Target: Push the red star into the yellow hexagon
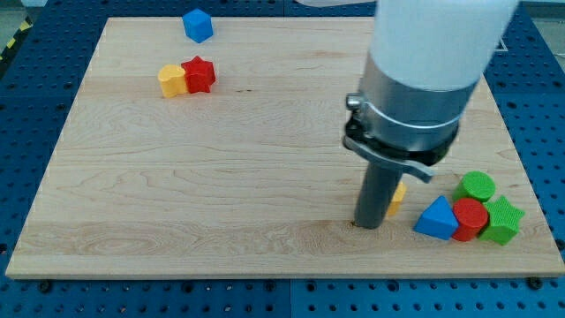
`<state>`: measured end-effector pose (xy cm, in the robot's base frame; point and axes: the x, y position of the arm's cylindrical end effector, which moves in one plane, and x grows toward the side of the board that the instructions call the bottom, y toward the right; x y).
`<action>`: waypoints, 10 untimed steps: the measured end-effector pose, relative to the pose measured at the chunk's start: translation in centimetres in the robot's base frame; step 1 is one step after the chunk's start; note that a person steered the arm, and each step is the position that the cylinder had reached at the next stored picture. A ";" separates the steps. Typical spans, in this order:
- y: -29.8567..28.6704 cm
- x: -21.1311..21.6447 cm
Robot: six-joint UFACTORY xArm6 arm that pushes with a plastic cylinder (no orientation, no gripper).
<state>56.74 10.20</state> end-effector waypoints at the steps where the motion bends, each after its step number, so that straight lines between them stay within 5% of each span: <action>1: 3.3 0.0; 3: 2.3 2.0; 5: -11.5 0.8; 9: -32.5 -19.5; 10: -32.5 -20.2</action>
<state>36.59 -22.26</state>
